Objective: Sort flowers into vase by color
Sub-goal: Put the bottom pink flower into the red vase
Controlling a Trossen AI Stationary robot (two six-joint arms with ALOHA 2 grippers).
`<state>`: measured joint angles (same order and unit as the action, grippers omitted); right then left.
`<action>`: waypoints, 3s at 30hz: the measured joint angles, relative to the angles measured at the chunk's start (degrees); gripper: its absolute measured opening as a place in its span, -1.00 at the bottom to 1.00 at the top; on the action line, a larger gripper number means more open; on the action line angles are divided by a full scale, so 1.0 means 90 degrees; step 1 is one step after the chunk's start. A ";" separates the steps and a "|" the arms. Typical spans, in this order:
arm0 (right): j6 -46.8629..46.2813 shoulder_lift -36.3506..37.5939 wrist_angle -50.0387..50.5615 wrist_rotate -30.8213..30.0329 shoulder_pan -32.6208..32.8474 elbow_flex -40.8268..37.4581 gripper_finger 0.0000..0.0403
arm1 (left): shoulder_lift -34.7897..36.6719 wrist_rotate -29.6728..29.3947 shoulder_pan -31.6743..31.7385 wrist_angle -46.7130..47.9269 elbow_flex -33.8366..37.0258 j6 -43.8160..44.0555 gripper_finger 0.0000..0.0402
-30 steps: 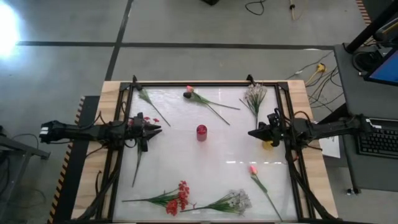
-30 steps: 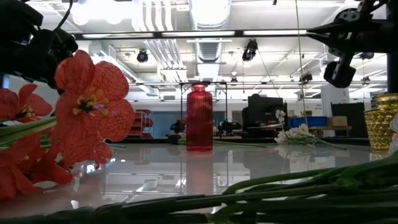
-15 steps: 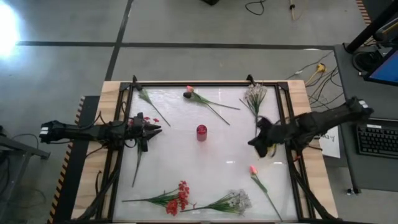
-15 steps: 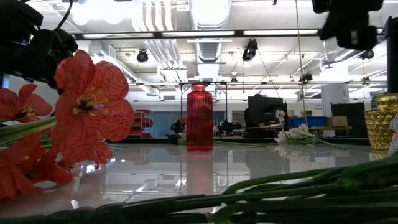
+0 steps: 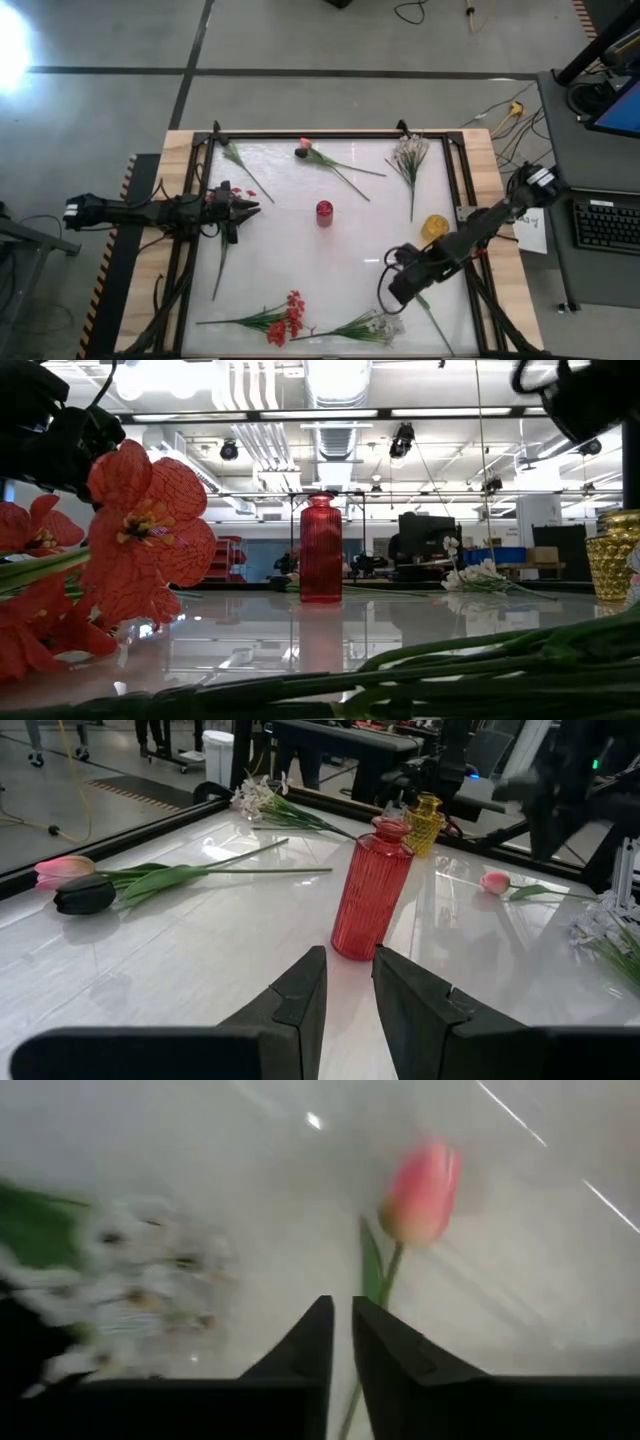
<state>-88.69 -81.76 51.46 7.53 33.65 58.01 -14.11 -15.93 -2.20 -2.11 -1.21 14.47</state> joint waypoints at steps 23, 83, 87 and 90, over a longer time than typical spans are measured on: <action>-0.0148 -0.0877 -0.1117 -0.0095 0.0095 -0.0894 -0.72 | -0.0015 -0.0001 0.0000 0.0000 0.0000 -0.0001 -0.63; 0.9138 -0.0524 -0.4546 -0.4185 -0.3398 0.3603 -0.94 | -0.0127 -0.0430 0.0007 -0.1338 0.0000 0.3261 -0.63; 0.8952 -0.0524 -0.4519 -0.4187 -0.3398 0.3458 -0.94 | -0.0146 -0.0515 0.0010 -0.1886 0.0000 0.3263 -0.63; 0.8810 -0.0524 -0.4515 -0.4185 -0.3398 0.3306 -0.94 | -0.0148 -0.0617 0.0010 -0.2195 0.0000 0.3253 -0.63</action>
<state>-9.40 -86.48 10.83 -30.13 3.07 87.77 -15.44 -21.49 -2.11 -21.86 -1.21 43.75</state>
